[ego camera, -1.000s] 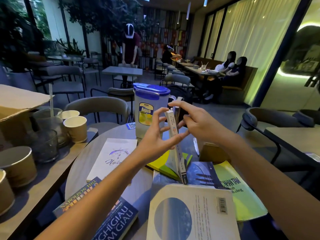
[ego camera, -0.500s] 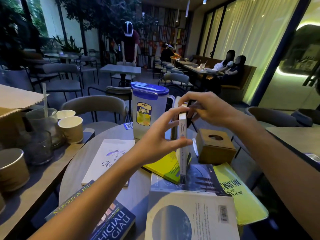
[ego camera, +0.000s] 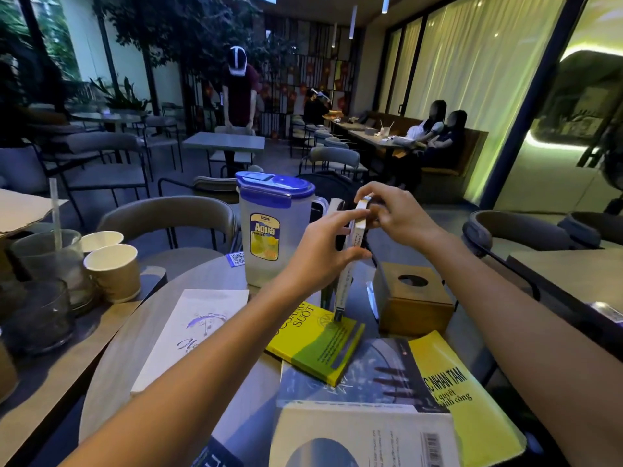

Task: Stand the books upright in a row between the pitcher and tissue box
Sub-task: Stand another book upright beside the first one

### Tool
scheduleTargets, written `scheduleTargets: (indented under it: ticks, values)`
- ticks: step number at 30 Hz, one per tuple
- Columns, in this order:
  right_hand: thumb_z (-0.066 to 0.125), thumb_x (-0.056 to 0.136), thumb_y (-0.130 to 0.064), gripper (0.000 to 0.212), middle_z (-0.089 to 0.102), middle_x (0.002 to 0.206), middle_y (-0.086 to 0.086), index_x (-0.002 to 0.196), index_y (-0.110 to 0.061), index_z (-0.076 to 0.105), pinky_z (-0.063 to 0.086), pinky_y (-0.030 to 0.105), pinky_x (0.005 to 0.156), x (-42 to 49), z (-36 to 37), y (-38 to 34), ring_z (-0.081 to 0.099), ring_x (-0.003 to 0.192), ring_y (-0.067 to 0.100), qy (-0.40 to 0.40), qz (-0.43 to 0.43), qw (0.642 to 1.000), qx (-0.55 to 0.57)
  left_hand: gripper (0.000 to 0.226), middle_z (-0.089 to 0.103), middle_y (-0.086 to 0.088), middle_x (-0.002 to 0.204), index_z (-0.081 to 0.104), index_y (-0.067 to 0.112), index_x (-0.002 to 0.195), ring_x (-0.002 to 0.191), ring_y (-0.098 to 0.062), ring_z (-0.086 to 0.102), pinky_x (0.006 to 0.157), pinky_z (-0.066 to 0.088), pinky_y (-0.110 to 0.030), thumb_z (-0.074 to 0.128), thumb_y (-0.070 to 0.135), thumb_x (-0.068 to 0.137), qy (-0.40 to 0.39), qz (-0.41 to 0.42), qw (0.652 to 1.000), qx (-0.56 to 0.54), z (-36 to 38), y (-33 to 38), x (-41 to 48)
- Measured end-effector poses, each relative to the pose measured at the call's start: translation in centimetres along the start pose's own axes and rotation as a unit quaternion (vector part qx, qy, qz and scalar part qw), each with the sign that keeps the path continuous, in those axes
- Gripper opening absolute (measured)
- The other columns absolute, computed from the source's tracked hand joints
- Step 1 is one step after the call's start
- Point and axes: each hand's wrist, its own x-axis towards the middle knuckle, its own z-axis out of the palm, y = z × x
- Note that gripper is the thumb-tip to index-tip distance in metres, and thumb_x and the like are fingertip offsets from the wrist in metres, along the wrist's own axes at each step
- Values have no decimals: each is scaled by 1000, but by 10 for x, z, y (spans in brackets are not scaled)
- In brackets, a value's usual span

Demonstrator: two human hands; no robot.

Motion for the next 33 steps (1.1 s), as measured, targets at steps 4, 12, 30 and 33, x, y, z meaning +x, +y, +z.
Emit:
scheduleTargets:
  ticks: [4,12,30,33]
  values:
    - [48,97,12,27,63,94,-3,112,-5,63,55,10,63,8,12,19,71,76,5,8,18,1000,16,67,65,4,108,57,19,136,92,-1,54,75,44,-8,83,14,74,-21,23,994,107,4,-12,10]
    - [54,95,10,28,65,98,5,106,-14,64,62,19,66,28,19,41,69,83,8,6,32,999,-14,71,68,1,122,50,23,142,103,-25,43,82,37,-34,78,36,78,-57,96,925,364,-10,-22,24]
    - [43,107,-14,37,62,124,8,143,-23,51,64,30,75,36,41,45,70,103,22,-48,93,994,37,52,63,-1,132,58,18,134,113,-28,44,90,39,-36,73,17,84,-66,106,923,363,-16,-30,26]
    - [46,107,-19,35,65,121,3,141,-27,52,61,41,89,31,42,47,67,109,21,-45,81,995,44,50,64,-1,129,61,17,132,110,-26,44,89,40,-35,75,20,83,-56,107,927,356,-21,-33,27]
